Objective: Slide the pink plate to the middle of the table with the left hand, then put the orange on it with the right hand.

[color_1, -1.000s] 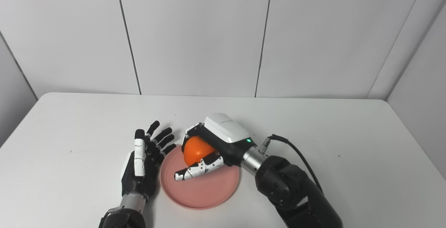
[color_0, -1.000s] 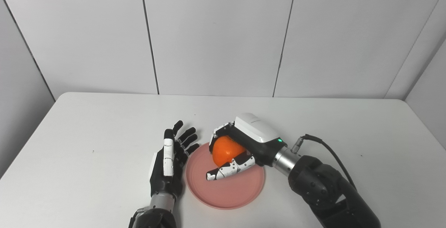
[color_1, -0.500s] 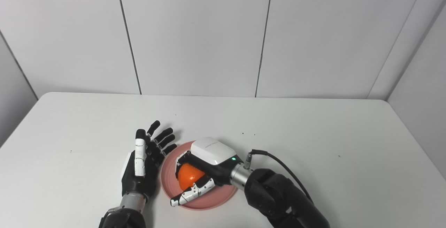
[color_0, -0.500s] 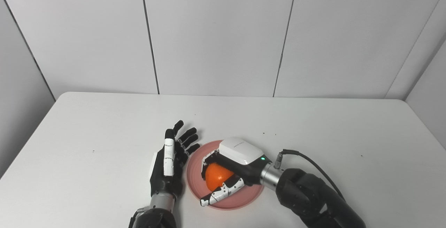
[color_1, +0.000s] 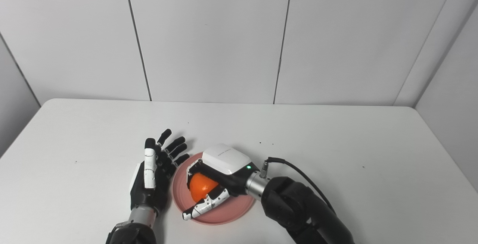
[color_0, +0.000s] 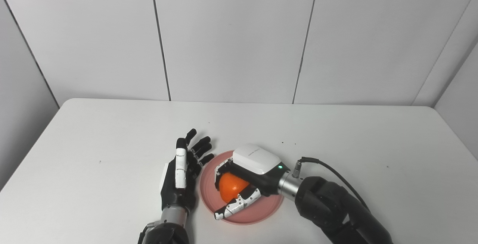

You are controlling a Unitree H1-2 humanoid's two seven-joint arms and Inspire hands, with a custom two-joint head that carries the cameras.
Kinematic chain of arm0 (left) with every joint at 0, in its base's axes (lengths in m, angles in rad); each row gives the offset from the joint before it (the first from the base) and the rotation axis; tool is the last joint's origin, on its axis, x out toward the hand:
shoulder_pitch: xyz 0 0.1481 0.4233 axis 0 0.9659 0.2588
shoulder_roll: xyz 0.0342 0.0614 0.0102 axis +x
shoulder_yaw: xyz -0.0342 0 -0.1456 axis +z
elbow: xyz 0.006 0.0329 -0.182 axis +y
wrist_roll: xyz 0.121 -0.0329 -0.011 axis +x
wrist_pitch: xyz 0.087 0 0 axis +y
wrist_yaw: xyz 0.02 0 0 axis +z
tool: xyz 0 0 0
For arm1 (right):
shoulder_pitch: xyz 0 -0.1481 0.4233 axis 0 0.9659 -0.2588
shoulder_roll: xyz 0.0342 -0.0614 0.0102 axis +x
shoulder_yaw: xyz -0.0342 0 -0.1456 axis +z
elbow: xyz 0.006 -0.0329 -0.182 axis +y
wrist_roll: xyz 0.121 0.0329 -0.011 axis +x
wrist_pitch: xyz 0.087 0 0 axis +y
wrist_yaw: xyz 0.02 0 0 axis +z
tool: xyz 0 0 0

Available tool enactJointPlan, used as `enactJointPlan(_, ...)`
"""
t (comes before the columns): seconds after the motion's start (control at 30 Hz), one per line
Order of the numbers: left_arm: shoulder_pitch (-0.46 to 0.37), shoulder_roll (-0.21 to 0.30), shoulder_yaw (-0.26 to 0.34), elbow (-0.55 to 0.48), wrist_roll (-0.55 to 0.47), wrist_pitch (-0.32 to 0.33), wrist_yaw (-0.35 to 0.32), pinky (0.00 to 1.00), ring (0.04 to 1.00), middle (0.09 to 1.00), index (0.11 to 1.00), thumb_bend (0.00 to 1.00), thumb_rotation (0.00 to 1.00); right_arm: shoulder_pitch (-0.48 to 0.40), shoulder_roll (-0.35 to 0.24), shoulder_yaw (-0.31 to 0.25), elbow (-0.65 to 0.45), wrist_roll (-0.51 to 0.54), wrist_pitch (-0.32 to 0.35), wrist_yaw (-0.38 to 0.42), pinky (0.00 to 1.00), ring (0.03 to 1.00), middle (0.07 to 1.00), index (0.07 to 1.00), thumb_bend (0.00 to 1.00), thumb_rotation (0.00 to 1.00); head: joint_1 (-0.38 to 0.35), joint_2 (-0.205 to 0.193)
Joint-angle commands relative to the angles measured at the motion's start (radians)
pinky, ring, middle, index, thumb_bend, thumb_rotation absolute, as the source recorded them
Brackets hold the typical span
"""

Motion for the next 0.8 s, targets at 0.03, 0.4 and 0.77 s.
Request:
enactJointPlan(0.03, 0.013, -0.010, 0.008, 0.036, -0.002, 0.035, 0.018, 0.76, 0.817, 0.776, 0.877, 0.80, 0.91, -0.053, 0.001, -0.018, -0.018, 0.000, -0.036, -0.019, 0.26, 0.323, 0.396, 0.497, 0.57, 0.66, 0.002, 0.000)
enactJointPlan(0.4, 0.015, -0.010, 0.011, 0.027, -0.011, 0.046, 0.016, 0.77, 0.820, 0.784, 0.879, 0.79, 0.91, -0.057, -0.012, -0.002, 0.020, -0.122, -0.128, -0.124, 0.25, 0.331, 0.426, 0.496, 0.60, 0.70, -0.002, 0.003)
enactJointPlan(0.77, 0.018, -0.009, 0.014, 0.029, -0.012, 0.038, 0.013, 0.77, 0.815, 0.802, 0.886, 0.78, 0.92, -0.057, -0.033, 0.011, 0.018, -0.235, -0.041, 0.004, 0.69, 0.754, 0.769, 0.802, 0.91, 0.85, -0.005, 0.003)
